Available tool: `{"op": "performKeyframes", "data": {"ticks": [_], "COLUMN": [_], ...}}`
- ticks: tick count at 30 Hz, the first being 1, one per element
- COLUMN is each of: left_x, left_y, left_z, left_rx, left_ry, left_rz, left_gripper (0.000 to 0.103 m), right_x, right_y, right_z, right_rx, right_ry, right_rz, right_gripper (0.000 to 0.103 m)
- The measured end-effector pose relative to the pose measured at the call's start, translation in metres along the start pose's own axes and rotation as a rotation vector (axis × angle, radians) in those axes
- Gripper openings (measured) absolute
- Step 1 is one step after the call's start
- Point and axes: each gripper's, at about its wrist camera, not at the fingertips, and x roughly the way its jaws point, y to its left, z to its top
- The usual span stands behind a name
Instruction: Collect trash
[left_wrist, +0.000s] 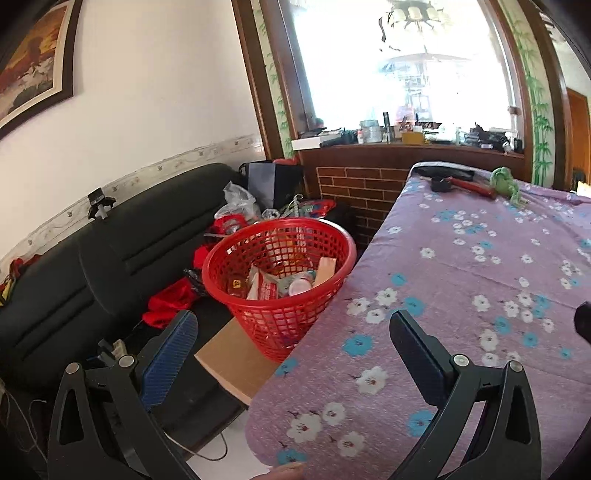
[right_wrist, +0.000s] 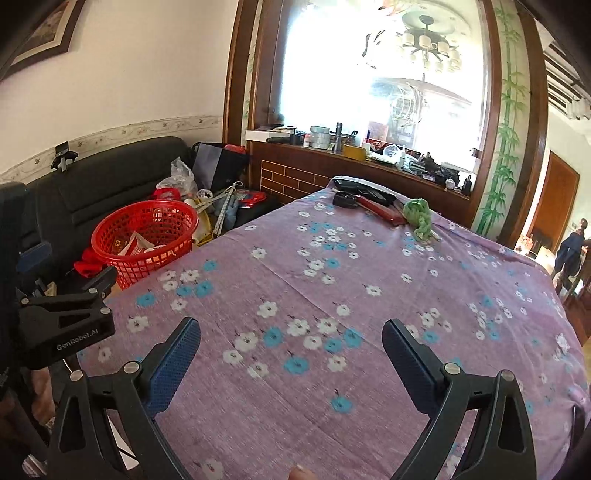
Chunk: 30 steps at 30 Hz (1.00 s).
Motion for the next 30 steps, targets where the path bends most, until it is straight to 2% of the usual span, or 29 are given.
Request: {"op": "performKeyframes", "data": {"ticks": [9, 30], "left_x": [0.001, 0.016], "left_y": [-0.010, -0.003], "left_z": [-0.006, -0.016], "left_rx": [0.020, 0.006], "left_ry": [0.010, 0.048], "left_rz": [-0.020, -0.023], "left_gripper": [0.103, 0.103], "right_x": [-0.001, 0.012], "right_y": [-0.002, 0.009], "right_z": [-0.006, -0.010], "right_rx": [0.013, -0.006], "right_ry": [0.012, 0.055], "right_rz": [0.001, 0.003], "right_gripper": [0.101, 0.101]}}
